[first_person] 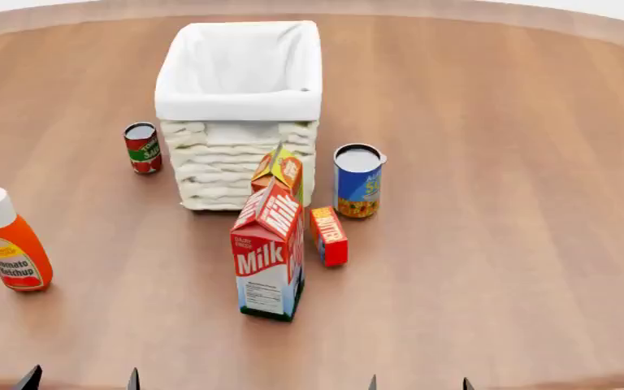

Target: Pick up the butter and put it in the basket.

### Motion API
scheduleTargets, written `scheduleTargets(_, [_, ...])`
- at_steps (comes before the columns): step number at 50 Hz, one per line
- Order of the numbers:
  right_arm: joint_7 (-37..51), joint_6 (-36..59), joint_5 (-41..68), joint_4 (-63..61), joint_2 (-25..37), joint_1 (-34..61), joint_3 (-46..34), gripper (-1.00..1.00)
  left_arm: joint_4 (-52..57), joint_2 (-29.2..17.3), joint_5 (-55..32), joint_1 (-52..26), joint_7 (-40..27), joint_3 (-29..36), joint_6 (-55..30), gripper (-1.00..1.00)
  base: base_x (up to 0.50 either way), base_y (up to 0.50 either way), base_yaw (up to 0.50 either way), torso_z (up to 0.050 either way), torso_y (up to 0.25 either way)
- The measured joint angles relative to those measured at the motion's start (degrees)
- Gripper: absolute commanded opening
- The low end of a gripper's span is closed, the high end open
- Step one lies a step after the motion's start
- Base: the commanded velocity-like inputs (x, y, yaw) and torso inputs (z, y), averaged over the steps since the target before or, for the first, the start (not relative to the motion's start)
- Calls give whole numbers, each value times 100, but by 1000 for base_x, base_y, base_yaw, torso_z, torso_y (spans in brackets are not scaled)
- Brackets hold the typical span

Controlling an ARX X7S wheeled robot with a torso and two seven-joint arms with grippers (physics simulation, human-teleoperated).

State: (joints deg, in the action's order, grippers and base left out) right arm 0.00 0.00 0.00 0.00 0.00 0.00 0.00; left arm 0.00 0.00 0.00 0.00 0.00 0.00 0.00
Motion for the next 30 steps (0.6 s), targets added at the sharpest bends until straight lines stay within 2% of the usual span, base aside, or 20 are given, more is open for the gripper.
scheduleTargets(30, [504,16,399,-44,329,-62,-295,100,826,-375,-875,191,-46,185,-218,100,0,0,0,0,0])
